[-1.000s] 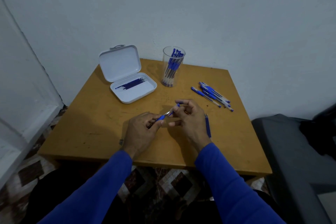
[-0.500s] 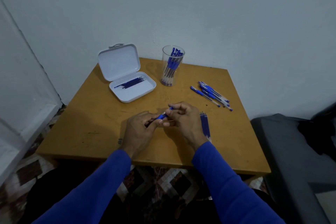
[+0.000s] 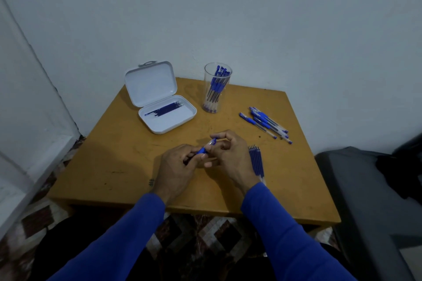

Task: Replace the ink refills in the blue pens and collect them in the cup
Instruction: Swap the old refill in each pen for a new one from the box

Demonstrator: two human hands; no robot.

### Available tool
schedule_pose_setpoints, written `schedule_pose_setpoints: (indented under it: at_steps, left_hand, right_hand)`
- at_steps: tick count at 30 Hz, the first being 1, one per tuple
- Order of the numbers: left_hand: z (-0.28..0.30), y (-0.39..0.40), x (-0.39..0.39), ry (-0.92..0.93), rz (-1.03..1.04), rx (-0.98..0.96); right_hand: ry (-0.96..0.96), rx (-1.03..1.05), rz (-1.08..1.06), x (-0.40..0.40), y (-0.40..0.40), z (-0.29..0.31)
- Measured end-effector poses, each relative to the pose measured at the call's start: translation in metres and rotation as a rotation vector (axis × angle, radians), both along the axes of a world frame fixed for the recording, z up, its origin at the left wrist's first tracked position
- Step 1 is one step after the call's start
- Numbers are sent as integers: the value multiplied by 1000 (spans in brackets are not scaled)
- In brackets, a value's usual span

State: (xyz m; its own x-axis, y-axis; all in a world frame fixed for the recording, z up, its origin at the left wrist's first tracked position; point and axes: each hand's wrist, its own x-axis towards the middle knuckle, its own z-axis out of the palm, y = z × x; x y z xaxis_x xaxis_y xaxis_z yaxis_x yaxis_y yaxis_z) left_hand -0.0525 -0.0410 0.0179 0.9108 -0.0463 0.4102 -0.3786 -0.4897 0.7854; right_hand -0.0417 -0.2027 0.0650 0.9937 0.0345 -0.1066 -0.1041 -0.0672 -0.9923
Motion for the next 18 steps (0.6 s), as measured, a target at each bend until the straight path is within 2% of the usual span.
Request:
schedule_pose_setpoints:
  at_steps: [5, 9, 12, 18]
  left_hand:
    - [2, 1, 12, 54, -33, 56]
    - [2, -5, 36, 63, -37, 282]
    - [4, -14, 55, 99, -69, 365]
    - [8, -30, 106, 125, -134, 558]
  right_hand:
    - [-106, -125, -83, 17, -5, 13]
    - [-264, -298, -152, 43, -16, 40]
    - [-372, -389, -191, 65, -23, 66]
    - [-529, -365, -287, 111, -32, 115]
